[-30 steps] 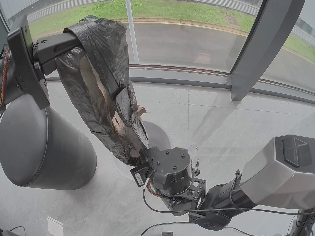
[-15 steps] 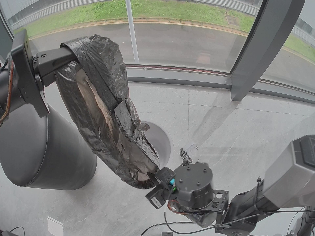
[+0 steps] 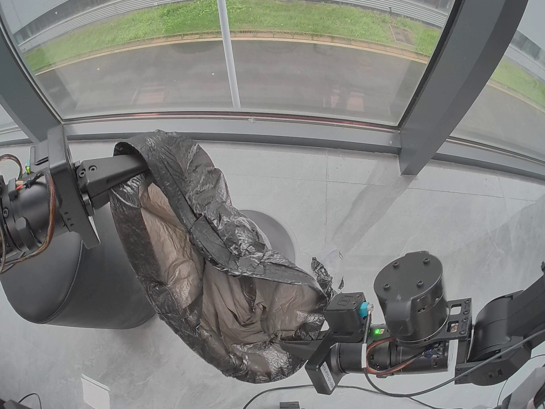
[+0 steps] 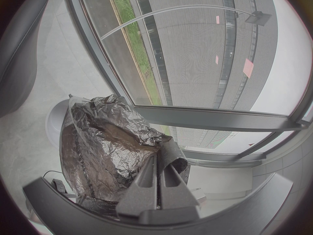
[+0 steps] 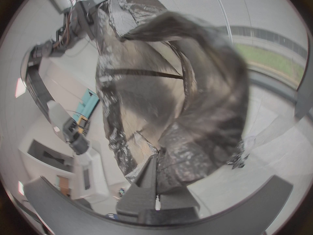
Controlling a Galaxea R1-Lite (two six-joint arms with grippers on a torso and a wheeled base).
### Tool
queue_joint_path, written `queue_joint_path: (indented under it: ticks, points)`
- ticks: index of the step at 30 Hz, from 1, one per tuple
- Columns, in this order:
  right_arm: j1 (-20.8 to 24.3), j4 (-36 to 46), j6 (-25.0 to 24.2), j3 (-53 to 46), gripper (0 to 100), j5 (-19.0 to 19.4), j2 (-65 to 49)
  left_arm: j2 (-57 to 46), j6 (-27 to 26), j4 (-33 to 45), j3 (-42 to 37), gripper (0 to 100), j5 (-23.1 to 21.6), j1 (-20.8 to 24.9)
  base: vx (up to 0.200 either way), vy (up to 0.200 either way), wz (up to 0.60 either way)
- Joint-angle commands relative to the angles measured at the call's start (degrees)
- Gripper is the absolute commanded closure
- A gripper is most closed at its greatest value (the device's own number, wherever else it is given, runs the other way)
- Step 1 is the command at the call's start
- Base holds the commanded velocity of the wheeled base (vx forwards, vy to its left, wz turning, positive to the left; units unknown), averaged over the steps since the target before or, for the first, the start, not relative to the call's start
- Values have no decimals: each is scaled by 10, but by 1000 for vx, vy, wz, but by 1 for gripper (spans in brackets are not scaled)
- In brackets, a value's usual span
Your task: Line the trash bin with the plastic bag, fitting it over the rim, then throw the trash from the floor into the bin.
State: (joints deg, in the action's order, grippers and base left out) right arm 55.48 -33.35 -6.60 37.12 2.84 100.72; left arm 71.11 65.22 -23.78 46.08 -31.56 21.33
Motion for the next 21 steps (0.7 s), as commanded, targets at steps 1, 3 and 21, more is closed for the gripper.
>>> queue_joint_path:
  ticks: [1, 3, 21]
  points:
    - [-5, 25, -39, 21, 100, 36, -47, 40, 0, -31, -33, 100, -10, -7, 0, 0, 0]
    - [-7, 25, -40, 22, 100, 40, -47, 54, 0, -47, -40, 100, -10, -7, 0, 0, 0]
    - [-58, 22, -40, 59, 100, 69, 39, 143, 1, -131, -50, 100, -14, -23, 0, 0, 0]
